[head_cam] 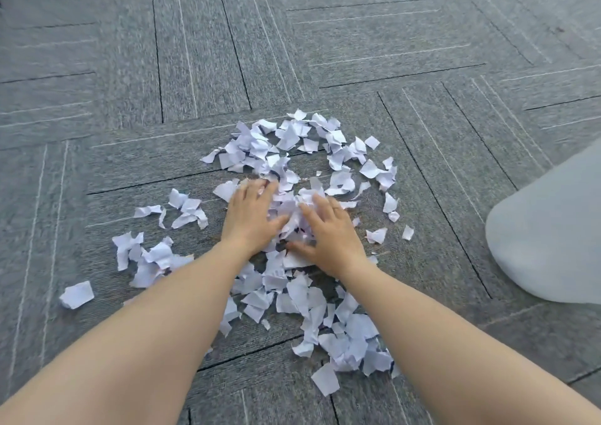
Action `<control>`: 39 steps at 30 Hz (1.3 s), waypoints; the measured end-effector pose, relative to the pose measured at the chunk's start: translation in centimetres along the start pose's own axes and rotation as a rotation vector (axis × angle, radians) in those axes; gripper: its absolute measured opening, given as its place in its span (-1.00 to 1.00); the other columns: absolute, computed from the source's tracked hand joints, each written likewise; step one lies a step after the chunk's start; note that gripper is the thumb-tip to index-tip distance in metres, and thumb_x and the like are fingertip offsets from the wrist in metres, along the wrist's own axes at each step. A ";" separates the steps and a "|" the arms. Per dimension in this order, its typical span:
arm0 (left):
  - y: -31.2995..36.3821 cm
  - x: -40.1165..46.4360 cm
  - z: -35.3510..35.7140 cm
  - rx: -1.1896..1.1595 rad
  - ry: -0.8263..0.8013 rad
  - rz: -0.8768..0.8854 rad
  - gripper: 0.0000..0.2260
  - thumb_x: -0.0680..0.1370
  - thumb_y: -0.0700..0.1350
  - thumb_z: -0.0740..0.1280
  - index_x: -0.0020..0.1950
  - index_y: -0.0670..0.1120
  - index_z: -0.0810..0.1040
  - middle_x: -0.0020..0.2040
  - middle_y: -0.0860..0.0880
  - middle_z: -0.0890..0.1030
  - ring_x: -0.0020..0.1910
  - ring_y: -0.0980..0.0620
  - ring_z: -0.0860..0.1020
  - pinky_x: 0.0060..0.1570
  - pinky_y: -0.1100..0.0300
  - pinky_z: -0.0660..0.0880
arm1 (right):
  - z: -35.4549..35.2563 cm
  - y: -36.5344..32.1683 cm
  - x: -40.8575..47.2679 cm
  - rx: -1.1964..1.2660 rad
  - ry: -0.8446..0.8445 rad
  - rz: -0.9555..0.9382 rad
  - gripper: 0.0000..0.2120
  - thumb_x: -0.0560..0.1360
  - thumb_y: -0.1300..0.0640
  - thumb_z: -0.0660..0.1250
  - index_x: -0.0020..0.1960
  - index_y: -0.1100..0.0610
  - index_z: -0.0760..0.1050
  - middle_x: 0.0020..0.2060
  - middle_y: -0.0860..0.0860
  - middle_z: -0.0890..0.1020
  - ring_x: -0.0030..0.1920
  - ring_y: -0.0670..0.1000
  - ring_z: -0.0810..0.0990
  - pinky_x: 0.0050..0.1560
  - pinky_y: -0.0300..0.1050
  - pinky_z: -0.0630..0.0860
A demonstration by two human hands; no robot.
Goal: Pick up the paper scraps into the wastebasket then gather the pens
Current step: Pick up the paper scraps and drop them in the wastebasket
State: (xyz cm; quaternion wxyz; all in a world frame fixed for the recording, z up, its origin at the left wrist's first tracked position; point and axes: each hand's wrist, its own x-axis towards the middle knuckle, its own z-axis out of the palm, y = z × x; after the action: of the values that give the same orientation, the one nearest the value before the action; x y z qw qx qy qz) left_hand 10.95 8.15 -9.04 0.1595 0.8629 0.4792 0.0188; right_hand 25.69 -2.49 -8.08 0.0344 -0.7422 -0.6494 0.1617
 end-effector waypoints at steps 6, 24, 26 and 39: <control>1.2 -1.9 1.1 0.027 0.176 0.148 -0.89 0.54 -0.15 0.25 0.05 -0.09 0.47 -0.05 -0.07 0.54 -0.10 -0.08 0.48 -0.14 0.08 0.35 | 0.1 -0.4 -1.3 -0.066 0.110 -0.090 -0.75 0.38 0.36 0.37 0.01 0.19 0.43 -0.18 0.10 0.49 -0.29 0.12 0.46 -0.38 -0.07 0.31; 31.0 0.6 -19.4 -0.833 0.181 0.276 -0.66 0.55 0.01 0.23 -0.38 -0.07 0.29 -0.46 0.00 0.36 -0.44 -0.01 0.31 -0.39 0.10 0.24 | -30.4 9.6 -12.9 0.347 0.902 0.349 -0.77 0.61 0.01 0.18 -0.08 0.16 0.44 -0.35 0.02 0.52 -0.32 0.14 0.38 -0.31 -0.02 0.21; 37.1 0.7 -19.8 -0.919 0.105 0.275 -0.67 0.55 -0.03 0.24 -0.39 -0.05 0.29 -0.45 0.01 0.37 -0.41 -0.03 0.32 -0.36 0.09 0.24 | -32.0 13.0 -15.7 0.364 0.924 0.467 -0.77 0.62 -0.02 0.16 -0.14 0.08 0.41 -0.35 0.05 0.54 -0.25 0.23 0.47 -0.28 0.02 0.33; 51.1 1.0 -13.7 -0.934 -0.381 0.129 -0.85 0.56 -0.06 0.24 -0.14 -0.10 0.49 -0.25 -0.05 0.51 -0.22 -0.04 0.44 -0.11 0.12 0.37 | -32.3 24.7 -23.4 1.007 0.584 0.735 -0.60 0.64 0.06 0.08 0.47 0.03 0.29 0.41 0.00 0.39 0.38 0.02 0.36 0.36 -0.08 0.24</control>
State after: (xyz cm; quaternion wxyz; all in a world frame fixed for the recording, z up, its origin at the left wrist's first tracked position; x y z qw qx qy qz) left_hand 50.96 -12.51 18.83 0.6113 0.7155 0.3278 0.0831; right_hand 55.98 -23.94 20.58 0.4918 -0.8210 -0.1654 0.2383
